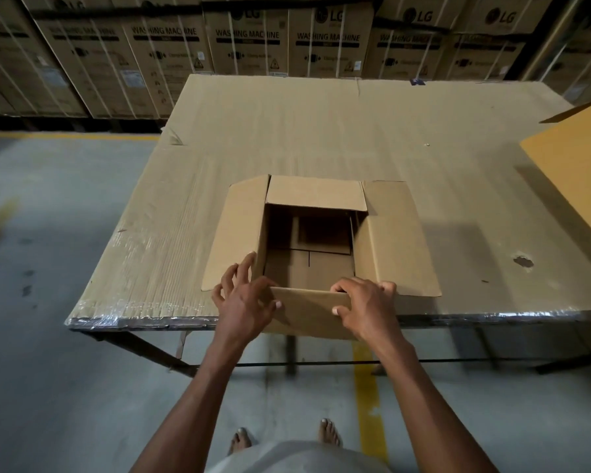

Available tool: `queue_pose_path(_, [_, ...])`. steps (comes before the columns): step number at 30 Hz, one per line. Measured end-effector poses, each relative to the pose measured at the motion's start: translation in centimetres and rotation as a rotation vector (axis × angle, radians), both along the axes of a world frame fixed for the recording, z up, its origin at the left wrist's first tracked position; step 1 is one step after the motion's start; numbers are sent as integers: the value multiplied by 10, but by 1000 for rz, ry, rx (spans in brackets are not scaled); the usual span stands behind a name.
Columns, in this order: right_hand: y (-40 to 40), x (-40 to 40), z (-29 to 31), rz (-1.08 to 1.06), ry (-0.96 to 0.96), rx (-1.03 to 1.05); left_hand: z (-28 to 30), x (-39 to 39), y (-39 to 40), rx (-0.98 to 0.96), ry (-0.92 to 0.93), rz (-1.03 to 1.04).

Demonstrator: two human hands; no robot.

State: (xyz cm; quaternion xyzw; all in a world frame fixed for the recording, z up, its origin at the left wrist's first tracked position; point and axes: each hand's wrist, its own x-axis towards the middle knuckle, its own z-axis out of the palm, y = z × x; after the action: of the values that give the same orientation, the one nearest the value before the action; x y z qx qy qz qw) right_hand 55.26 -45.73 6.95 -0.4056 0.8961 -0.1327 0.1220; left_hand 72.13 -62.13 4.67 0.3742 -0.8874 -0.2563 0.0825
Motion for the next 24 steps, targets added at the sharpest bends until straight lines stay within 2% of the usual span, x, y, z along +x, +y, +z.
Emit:
queue_pose_path(5, [-4, 0, -6, 19, 21, -12, -4, -4, 7, -24, 1, 40])
queue_pose_path(9, [1, -8, -3, 95, -59, 8, -3, -6, 5, 1, -85, 10])
queue_pose_path(15, [10, -16, 10, 153, -151, 5, 11, -18, 13, 55, -61, 109])
queue_pose_path(18, [9, -24, 12, 143, -210, -78, 19, -30, 13, -7, -45, 154])
queue_pose_path(21, [-8, -46, 9, 120, -184, -126, 29, -49, 7, -109, 10, 112])
queue_pose_path(24, [-34, -68, 7, 119, -157, -99, 36, -79, -8, -119, -8, 32])
